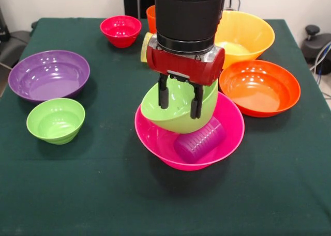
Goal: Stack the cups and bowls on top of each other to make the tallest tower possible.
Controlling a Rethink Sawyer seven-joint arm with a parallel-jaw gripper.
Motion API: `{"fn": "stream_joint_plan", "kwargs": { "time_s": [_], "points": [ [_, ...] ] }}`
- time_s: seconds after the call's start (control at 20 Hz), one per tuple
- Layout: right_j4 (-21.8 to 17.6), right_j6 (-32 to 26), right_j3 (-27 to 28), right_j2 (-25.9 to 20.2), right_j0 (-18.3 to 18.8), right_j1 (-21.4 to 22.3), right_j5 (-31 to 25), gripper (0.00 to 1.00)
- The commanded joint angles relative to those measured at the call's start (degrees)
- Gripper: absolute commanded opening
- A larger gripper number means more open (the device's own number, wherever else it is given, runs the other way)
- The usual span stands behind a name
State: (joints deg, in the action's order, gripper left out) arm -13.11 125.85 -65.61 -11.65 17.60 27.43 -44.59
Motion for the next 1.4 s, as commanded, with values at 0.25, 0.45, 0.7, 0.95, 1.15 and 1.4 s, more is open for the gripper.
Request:
{"fn": "stream_joint_plan", "kwargs": {
  "time_s": [0.25,0.45,0.7,0.95,1.15,1.4],
  "points": [
    [-0.02,-0.49,-0.32,-0.02,-0.97,0.99,-7.67,1.00],
    [-0.59,-0.15,-0.29,0.70,-1.26,1.07,-7.21,1.00],
    [-0.78,0.02,-0.52,0.94,-1.32,0.43,-5.71,1.00],
    [-0.51,0.48,-0.61,0.82,-1.66,-0.22,-4.86,1.00],
    [-0.88,2.32,-0.78,1.43,-3.15,-1.10,-3.51,1.00],
    [-0.27,4.52,-1.83,2.25,-4.92,-1.43,-1.90,1.00]
  ]
}}
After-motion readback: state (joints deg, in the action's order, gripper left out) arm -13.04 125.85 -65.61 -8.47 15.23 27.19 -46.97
